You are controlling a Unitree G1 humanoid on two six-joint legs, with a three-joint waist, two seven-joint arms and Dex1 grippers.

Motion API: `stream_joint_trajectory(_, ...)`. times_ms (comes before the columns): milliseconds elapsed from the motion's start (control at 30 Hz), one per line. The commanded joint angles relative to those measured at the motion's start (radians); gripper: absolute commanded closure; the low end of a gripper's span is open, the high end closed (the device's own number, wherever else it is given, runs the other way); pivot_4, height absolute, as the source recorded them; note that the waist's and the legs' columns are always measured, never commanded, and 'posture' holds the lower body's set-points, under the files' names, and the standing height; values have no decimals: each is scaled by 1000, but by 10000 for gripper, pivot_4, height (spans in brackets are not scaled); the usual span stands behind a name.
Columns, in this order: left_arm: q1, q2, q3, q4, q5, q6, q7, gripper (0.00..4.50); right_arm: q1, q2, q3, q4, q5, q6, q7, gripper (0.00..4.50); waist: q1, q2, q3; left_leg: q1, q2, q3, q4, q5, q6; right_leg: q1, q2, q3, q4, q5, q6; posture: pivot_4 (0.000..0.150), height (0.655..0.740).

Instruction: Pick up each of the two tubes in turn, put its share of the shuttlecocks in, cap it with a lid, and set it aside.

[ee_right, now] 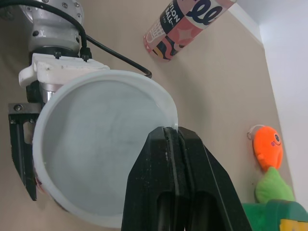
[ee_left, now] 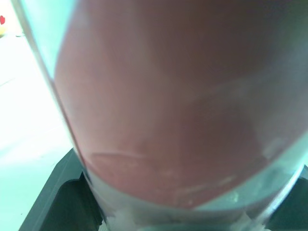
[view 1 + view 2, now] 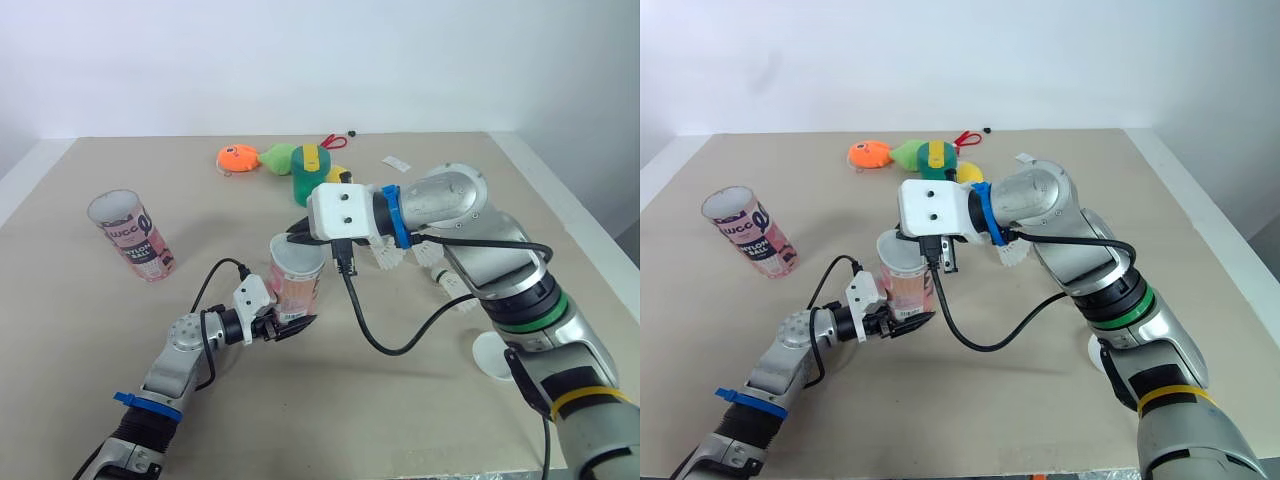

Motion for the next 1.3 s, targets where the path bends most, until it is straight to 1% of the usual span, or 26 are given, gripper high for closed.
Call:
stream_joint_trajectory(33,33,10,-20,61,25,37,5,12194,23,2,38,-22,4,6,45,29707,0,0,0,0,0,0,0,0,0,0,0,0,0,0,0,1500,7400)
stream_joint_trajectory(100,33,9,-20,63,25,37,5,12194,24,1,37,-26,5,6,50,21533,0,0,0,0,0,0,0,0,0,0,0,0,0,0,0,1500,7400)
stream_joint_trajectory(200,32,8,-20,65,25,36,4,12194,4,10,13,-13,13,7,43,14725,0,0,-1,1,0,0,-1,0,0,0,0,0,0,0,0,1500,7400)
stream_joint_trajectory(267,32,8,-20,66,25,35,4,12194,-11,16,-1,-2,17,9,40,7448,0,1,-1,1,0,0,-1,0,0,0,0,0,0,0,0,1500,7400)
stream_joint_trajectory(300,31,8,-20,67,25,36,3,12194,-26,12,-18,4,31,17,49,5286,0,1,-1,1,0,0,-1,0,0,0,0,0,0,0,0,1500,7400)
stream_joint_trajectory(367,30,7,-20,68,25,36,3,12194,-42,7,-36,11,47,26,62,5286,0,0,-1,1,0,0,-1,0,0,0,-1,0,0,0,-1,1500,7400)
stream_joint_trajectory(467,28,8,-20,72,25,34,1,12194,-106,21,-112,32,123,46,80,5286,0,0,0,0,0,1,-1,0,0,-1,-1,0,0,0,-1,1500,7400)
stream_joint_trajectory(600,28,7,-20,73,25,34,0,12194,-127,19,-126,43,147,48,86,5286,0,0,0,0,0,1,-1,0,0,-2,-1,-1,0,0,-1,1500,7400)
stream_joint_trajectory(667,25,4,-20,80,26,31,0,12194,-130,1,-109,42,165,46,137,10390,0,0,0,0,0,1,-1,0,0,-2,-1,-1,0,0,-2,1500,7400)
stream_joint_trajectory(700,24,2,-19,82,26,30,0,12194,-127,-9,-98,40,167,46,156,11922,0,0,0,0,0,1,-1,0,0,-2,-1,-1,0,0,-2,1500,7400)
stream_joint_trajectory(900,25,-3,-19,82,28,28,5,12194,-67,-22,-13,47,115,18,175,37083,0,0,0,0,0,1,-1,0,0,-2,-2,-1,-1,0,-2,1500,7400)
stream_joint_trajectory(967,25,-4,-19,81,28,29,5,12194,-57,-18,9,58,98,9,178,43357,0,0,0,-1,0,1,-1,0,0,-2,-2,-1,-1,0,-2,1500,7400)
stream_joint_trajectory(1000,25,-4,-19,81,28,29,5,12194,-54,-16,15,62,93,6,178,44525,0,0,0,0,0,1,-1,0,0,-2,-2,-1,-1,0,-2,1500,7400)
stream_joint_trajectory(1133,26,-5,-20,80,28,29,4,12194,-37,-5,59,85,39,-11,174,44525,0,1,0,0,0,1,-1,0,0,-2,-2,-1,-1,0,-2,1500,7400)
stream_joint_trajectory(1300,26,-5,-22,79,28,29,4,12194,11,-48,160,36,-2,60,247,44525,0,4,-5,3,0,1,-2,0,0,-1,-2,-1,-1,-1,-2,1500,7400)
